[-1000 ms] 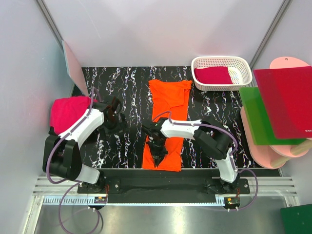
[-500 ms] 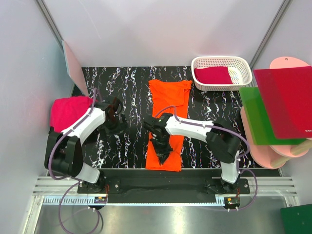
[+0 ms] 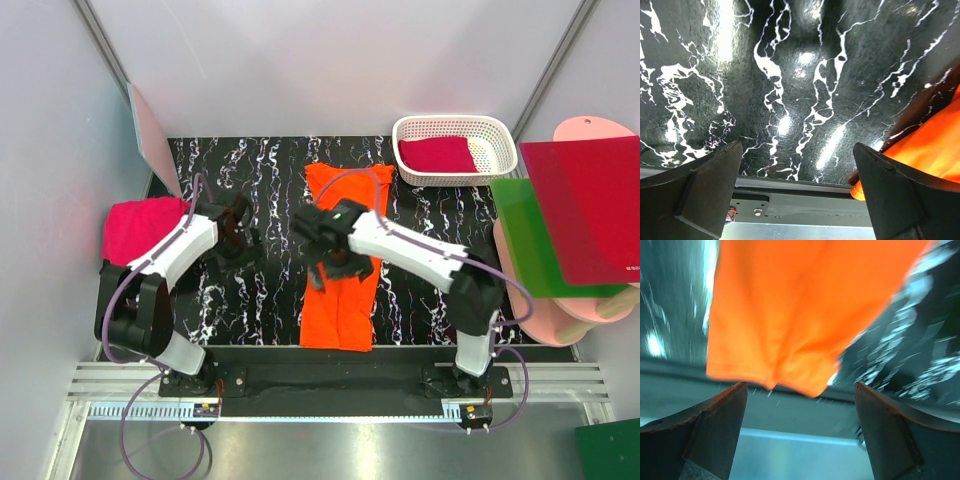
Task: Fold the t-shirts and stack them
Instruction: Rotate the tshirt 90 degrees
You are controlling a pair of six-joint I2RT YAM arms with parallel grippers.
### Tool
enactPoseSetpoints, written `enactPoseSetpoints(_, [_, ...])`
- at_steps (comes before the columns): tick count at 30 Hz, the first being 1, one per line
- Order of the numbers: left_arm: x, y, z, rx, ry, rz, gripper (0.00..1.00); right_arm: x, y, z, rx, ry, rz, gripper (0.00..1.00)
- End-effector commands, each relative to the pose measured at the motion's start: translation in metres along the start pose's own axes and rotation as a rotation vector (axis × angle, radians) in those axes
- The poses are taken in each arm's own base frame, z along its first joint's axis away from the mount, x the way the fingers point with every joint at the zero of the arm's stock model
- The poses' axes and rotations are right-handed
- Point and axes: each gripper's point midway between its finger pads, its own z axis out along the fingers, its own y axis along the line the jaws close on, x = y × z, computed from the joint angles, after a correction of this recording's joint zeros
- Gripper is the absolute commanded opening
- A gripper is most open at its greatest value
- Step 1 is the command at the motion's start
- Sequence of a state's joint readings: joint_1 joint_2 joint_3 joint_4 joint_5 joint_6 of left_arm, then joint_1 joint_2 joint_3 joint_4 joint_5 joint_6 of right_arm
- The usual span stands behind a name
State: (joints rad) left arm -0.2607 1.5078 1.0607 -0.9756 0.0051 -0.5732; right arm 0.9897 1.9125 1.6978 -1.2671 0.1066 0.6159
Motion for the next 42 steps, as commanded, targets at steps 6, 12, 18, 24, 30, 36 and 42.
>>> enactPoseSetpoints(6, [-0.025,-0.029,-0.003,0.091,-0.015,0.033,0.99,-0.156,-0.150,-0.031,0.123,-0.464,0.354,0.90])
enactPoseSetpoints(12, [-0.064,-0.070,0.000,0.183,-0.001,0.078,0.99,-0.250,-0.189,0.008,0.145,-0.497,0.359,0.91])
enactPoseSetpoints(18, [-0.111,-0.098,0.012,0.200,-0.020,0.164,0.99,-0.334,-0.193,0.023,0.068,-0.612,0.331,0.88])
enactPoseSetpoints(24, [-0.134,-0.106,0.030,0.175,0.029,0.208,0.99,-0.344,-0.226,0.047,0.121,-0.611,0.404,0.83])
enactPoseSetpoints(30, [-0.150,-0.103,0.028,0.193,0.017,0.204,0.99,-0.337,-0.241,0.059,0.141,-0.578,0.419,0.83])
enactPoseSetpoints(36, [-0.148,-0.094,0.037,0.178,0.057,0.187,0.99,-0.337,-0.229,0.083,0.045,-0.531,0.429,0.74])
enactPoseSetpoints(42, [-0.146,-0.092,0.044,0.176,0.082,0.179,0.99,-0.335,-0.214,0.094,-0.033,-0.498,0.432,0.71])
